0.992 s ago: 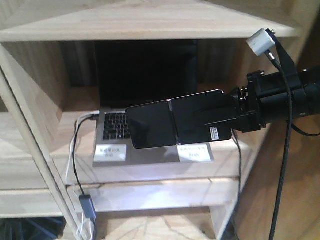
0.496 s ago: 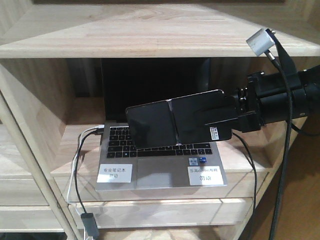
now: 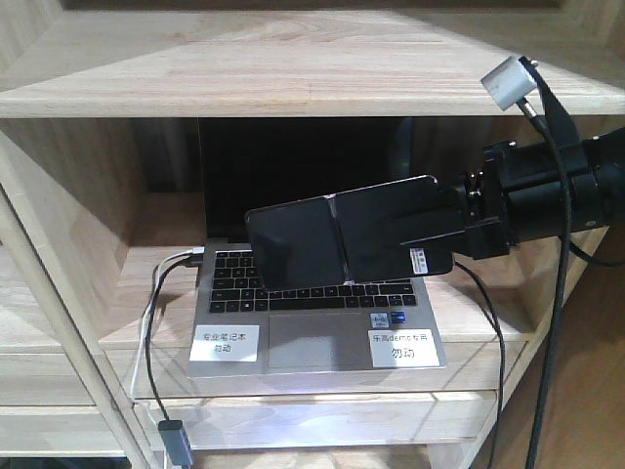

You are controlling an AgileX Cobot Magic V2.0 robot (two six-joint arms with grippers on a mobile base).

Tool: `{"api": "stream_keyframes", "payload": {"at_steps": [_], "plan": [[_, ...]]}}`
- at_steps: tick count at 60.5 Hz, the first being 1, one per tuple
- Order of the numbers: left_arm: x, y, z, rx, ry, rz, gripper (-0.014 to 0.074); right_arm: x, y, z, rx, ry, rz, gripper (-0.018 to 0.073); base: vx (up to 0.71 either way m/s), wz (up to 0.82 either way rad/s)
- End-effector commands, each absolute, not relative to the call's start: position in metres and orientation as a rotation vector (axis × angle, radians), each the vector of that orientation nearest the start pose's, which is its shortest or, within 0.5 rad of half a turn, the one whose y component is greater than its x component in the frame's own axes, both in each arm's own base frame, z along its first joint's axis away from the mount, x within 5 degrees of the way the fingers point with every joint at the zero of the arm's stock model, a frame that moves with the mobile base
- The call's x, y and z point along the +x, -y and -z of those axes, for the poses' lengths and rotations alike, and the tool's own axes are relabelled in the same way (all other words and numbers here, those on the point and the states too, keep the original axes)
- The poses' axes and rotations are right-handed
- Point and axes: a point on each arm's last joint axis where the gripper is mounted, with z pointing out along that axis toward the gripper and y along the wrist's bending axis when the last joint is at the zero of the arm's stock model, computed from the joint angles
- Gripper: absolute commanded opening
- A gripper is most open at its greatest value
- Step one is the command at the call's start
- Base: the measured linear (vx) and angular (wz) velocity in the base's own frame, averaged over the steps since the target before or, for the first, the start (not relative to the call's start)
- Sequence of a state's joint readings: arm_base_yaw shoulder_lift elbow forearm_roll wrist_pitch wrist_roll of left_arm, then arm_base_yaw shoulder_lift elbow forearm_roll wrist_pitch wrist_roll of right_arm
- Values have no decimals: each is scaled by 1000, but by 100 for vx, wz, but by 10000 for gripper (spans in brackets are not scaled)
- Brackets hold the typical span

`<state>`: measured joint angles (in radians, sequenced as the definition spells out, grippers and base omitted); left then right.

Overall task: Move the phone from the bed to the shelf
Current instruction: 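Raise the held phone above the upper shelf with the right gripper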

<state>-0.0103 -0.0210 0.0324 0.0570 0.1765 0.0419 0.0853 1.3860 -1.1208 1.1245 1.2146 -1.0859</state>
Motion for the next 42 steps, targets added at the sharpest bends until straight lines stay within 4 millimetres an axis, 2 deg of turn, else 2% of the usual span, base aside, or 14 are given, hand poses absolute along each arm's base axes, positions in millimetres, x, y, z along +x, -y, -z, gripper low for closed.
{"api": "stream_keyframes", "payload": {"at_steps": [1, 42], "plan": [[55, 0, -202, 75, -1572, -64, 1, 241, -103, -367, -942, -1948, -1196, -1, 0, 0], [55, 0, -202, 75, -1572, -64, 1, 241, -103, -367, -941, -1947, -1197, -1, 0, 0]]}}
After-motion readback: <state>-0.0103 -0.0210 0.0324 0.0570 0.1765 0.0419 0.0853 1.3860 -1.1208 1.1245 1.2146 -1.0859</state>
